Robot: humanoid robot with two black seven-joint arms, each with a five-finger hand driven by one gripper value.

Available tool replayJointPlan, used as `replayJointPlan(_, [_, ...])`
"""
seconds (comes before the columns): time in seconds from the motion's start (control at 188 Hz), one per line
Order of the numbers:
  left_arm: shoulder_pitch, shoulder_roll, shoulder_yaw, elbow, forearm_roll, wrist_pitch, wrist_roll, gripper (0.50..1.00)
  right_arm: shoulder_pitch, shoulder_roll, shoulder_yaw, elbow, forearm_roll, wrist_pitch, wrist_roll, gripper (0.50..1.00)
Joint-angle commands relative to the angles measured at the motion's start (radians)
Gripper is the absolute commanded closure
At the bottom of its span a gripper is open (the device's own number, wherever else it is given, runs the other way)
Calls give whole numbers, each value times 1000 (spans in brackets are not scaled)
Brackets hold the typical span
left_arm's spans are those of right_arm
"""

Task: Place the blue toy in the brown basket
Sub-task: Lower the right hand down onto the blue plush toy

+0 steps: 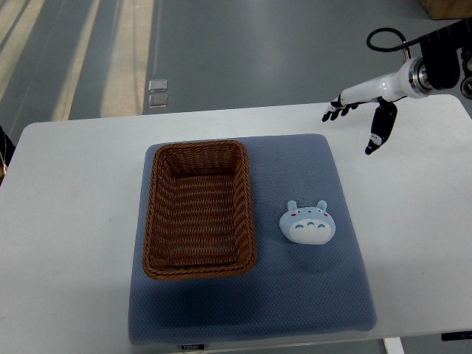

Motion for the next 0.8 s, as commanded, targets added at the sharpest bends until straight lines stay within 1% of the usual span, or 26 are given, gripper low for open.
replayJointPlan(0.0, [0,0,0,0,0,0,0,500,0,1,-2,21,-24,19,-3,597])
replayJointPlan(0.128, [0,0,0,0,0,0,0,500,0,-2,1,77,-28,37,-1,597])
replayJointPlan(0.203, [0,0,0,0,0,0,0,500,-3,7,3,103,-25,36,6,597])
replayJointPlan(0.298, [0,0,0,0,0,0,0,500,-14,27,4,106,-22,36,20,597])
replayJointPlan(0.389, [0,0,0,0,0,0,0,500,-20,69,4,102,-18,33,42,597])
replayJointPlan(0.565, [0,0,0,0,0,0,0,500,-60,104,9,100,-10,27,46,595])
replayJointPlan(0.794, [0,0,0,0,0,0,0,500,-166,150,38,99,-10,13,45,595])
